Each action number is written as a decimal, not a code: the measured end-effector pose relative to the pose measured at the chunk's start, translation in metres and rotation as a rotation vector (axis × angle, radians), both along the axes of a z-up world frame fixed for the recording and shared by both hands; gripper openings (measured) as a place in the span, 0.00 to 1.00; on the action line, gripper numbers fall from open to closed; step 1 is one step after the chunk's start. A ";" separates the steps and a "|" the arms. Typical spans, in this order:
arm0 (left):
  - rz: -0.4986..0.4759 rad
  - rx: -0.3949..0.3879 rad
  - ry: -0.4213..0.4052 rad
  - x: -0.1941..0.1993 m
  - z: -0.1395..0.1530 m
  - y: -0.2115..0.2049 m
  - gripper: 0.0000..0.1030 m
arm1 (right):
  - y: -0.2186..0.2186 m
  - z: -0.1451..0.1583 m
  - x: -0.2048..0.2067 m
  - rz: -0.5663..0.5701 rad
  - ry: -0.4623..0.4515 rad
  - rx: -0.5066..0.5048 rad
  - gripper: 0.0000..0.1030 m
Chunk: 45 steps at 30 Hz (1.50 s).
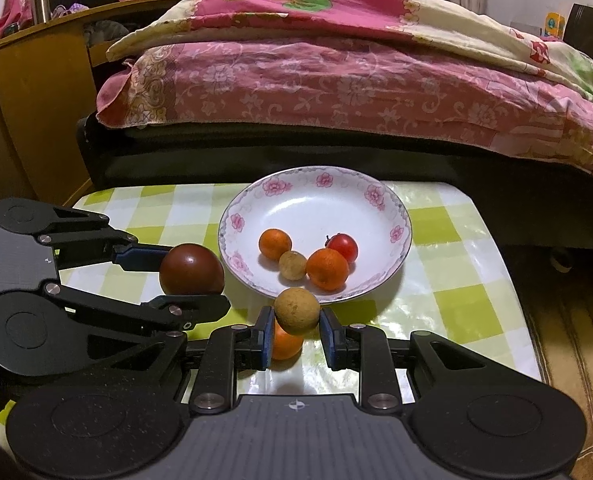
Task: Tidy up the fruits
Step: 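Carry the dark brown tomato and longan over the white plate with both tools, then lower both fruits into the plate and open both tools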
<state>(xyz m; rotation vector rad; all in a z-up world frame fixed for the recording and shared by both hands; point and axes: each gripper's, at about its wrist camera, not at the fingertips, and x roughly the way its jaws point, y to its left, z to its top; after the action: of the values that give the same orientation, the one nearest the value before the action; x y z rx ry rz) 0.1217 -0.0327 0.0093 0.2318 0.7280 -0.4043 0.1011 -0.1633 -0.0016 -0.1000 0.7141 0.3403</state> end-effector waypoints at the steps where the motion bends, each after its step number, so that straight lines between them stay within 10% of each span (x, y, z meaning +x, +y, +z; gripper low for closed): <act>1: 0.001 -0.001 0.000 0.001 0.000 0.000 0.46 | 0.000 0.000 0.001 -0.002 -0.001 0.002 0.21; 45: 0.076 -0.042 -0.014 0.074 -0.009 0.004 0.46 | -0.007 -0.006 0.077 -0.063 0.005 0.030 0.21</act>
<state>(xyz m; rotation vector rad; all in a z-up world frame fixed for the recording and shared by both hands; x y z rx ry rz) 0.1957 -0.0283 0.0004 0.1666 0.7116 -0.3450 0.1782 -0.1700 -0.0076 -0.0485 0.7155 0.2911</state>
